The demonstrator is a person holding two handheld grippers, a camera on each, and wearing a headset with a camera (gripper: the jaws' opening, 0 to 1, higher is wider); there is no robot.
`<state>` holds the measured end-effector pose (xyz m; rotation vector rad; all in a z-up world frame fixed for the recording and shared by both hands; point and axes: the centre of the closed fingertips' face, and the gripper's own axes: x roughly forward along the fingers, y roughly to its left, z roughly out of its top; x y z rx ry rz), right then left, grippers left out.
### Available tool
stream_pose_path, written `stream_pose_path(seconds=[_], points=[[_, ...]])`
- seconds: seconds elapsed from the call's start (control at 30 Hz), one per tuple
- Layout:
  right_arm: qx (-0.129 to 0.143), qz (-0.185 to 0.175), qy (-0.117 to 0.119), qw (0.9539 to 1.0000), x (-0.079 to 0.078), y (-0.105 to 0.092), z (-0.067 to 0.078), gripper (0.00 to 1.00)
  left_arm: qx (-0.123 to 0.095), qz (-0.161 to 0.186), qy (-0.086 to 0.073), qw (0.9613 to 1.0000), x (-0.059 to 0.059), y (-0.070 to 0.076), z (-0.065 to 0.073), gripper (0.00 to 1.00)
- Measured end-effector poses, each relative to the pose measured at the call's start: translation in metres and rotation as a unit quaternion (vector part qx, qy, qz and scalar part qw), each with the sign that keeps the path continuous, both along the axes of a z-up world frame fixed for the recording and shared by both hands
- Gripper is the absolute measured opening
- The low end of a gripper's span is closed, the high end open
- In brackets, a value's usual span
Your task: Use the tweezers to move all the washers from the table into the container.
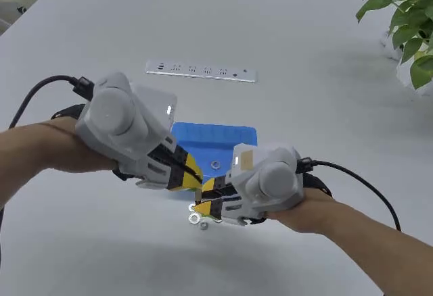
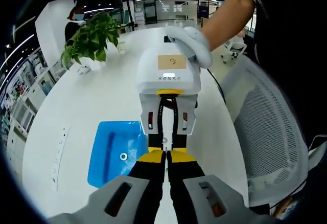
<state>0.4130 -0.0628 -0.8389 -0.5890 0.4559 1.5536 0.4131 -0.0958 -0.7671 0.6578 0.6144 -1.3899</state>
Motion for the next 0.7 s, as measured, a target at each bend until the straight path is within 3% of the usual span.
stream_pose_path(seconds=[0.7], points=[[-0.004,-0.001,0.001,1.0,-0.006,0.006,-0.018,0.12,-0.006,0.013,0.013,0.9998,-0.006,0.006,-0.016,0.05]])
